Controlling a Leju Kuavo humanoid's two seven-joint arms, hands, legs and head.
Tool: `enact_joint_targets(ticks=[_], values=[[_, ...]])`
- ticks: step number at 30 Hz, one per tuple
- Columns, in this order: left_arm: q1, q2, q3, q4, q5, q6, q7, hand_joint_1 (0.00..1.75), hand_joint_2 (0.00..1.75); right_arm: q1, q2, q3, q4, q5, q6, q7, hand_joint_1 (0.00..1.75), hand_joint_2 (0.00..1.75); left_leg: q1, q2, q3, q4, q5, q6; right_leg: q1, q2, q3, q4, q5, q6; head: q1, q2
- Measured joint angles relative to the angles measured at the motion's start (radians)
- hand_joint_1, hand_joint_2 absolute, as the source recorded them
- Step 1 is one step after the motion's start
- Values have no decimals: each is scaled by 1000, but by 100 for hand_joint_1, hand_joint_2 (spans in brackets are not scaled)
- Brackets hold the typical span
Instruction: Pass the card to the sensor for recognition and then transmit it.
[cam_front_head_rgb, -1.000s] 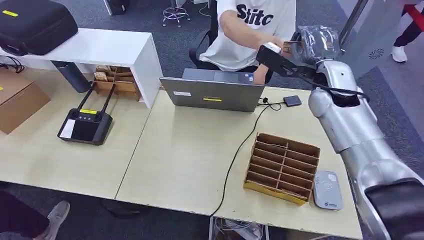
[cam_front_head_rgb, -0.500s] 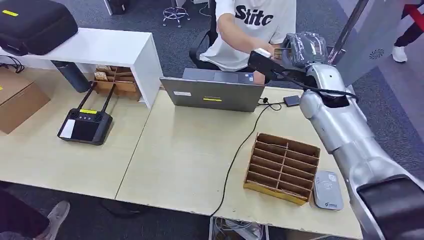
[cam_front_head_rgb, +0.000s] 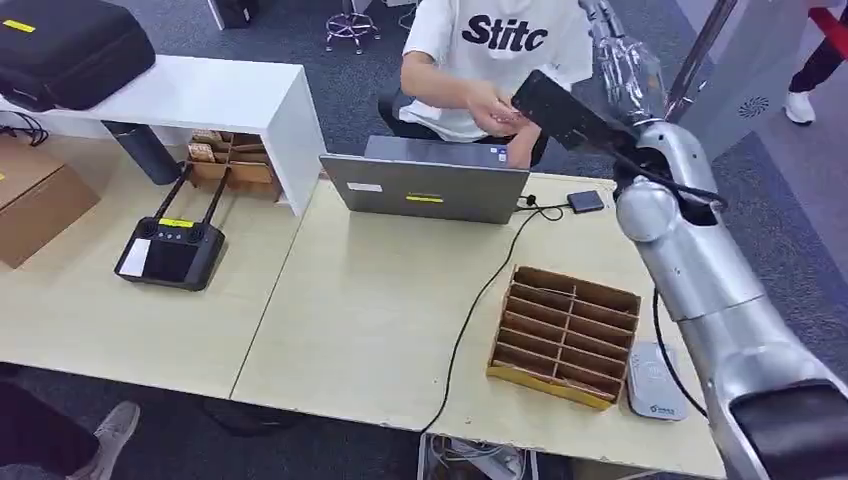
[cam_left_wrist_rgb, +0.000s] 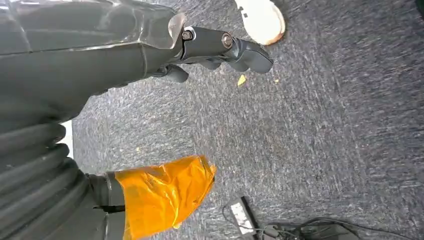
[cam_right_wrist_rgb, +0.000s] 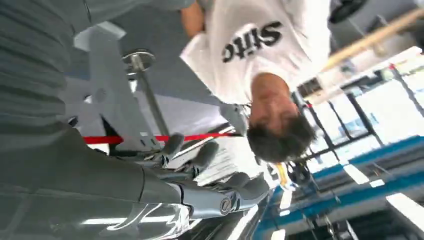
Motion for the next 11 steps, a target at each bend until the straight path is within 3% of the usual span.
enact_joint_targets(ticks=[6,11], values=[[11,-11,0,0,8,2,0,0,175,99,-71,-69,-206,-35,-17,-23,0,175,-1,0,-1,0,0,1,-1,1,0,-1,0,0,0,0],[19,-29,0,-7,14,-26,8,0,175,225,-127,-147,-381,-104,-101,-84,0,175,0,-2,0,1,-1,1,0,-2,0,-1,-1,1,0,0]])
